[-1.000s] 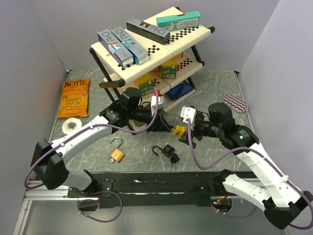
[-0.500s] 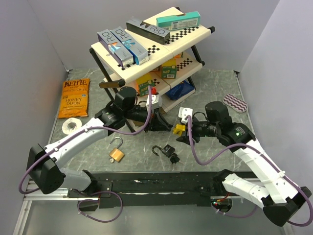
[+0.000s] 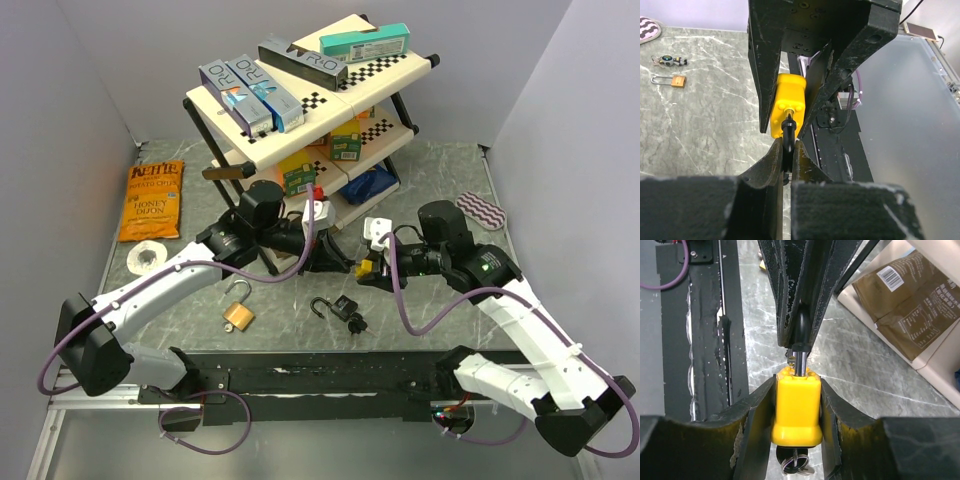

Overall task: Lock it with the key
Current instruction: Lock the lock.

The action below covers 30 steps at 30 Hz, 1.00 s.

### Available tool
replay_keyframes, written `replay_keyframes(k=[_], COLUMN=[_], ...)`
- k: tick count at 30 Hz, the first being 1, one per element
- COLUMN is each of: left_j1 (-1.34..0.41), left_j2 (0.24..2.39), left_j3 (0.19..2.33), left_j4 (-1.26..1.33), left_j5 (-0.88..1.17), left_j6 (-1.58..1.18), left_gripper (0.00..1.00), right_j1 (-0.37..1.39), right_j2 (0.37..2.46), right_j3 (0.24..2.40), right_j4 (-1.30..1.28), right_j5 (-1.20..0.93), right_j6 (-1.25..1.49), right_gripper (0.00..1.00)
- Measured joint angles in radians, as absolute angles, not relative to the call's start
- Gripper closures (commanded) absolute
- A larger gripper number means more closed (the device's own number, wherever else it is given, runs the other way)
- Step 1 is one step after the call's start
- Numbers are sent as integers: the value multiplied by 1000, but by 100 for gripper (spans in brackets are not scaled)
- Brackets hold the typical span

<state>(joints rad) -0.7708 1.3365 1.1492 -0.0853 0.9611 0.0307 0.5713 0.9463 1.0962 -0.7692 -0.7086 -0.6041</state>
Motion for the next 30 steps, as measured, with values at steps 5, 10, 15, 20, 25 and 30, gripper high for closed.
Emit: replay_keyframes(k=[5, 10, 15, 20, 25, 30], left_j1=[-779, -794, -797, -802, -804, -801], left_j2=[1336, 1340, 1354, 1379, 1402, 1419], left_j3=[1149, 1139, 1131, 1127, 1126, 1126], left_j4=[-90, -64, -39, 5, 33, 48], left_j5=[948, 936, 937, 949, 964, 974], left_j6=[45, 45, 41, 39, 25, 25], left_gripper=[99, 99, 99, 99, 99, 99], right_j1=[570, 562, 551, 549, 549, 549], right_j2=[948, 965, 984, 998, 1005, 1013], right_j3=[1096, 1110, 1115, 1118, 1118, 1118], right_j4=[-772, -796, -813, -808, -805, -805], right_j5=[-709, -732, -744, -745, -731, -707], right_j6=[-611, -609, -583, -543, -518, -513], right_gripper=[100, 100, 100, 100, 100, 100])
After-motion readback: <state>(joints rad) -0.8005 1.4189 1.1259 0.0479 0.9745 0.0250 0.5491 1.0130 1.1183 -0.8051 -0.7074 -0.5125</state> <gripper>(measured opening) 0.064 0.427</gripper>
